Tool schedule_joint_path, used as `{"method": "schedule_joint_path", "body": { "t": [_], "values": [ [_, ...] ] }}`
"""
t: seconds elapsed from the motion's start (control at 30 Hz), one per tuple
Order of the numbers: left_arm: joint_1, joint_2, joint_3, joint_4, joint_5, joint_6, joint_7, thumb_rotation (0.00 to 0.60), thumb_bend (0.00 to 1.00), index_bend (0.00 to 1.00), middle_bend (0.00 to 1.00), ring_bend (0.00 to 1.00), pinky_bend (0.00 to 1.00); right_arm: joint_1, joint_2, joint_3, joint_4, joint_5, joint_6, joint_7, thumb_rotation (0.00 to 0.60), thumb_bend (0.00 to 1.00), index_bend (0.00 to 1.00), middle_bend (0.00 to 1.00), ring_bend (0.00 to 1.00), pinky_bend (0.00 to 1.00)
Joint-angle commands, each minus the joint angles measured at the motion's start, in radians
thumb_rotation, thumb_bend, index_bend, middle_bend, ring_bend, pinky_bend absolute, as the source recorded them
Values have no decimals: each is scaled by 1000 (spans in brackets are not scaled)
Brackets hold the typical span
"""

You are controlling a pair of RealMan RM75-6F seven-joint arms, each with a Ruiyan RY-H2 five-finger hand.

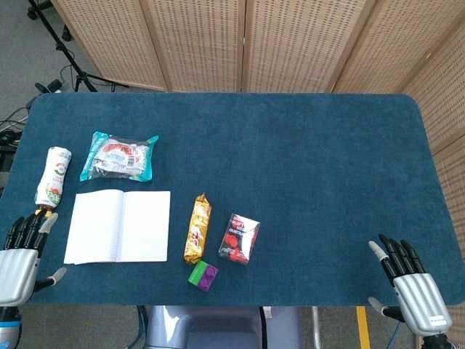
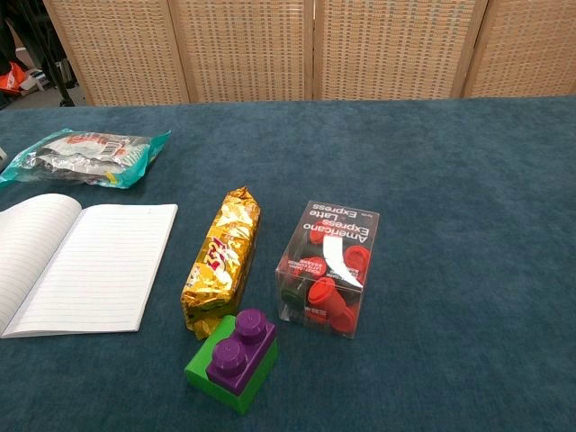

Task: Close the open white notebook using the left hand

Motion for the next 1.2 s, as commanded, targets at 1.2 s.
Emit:
{"method": "schedule_joint_path", "body": {
  "t": [1.2],
  "values": [
    [-4, -46, 0, 44, -19, -27, 54, 600, 100, 0, 0, 0, 0, 1, 7, 0, 3, 1, 3, 26, 600, 40, 0, 0, 0, 0]
  ]
}}
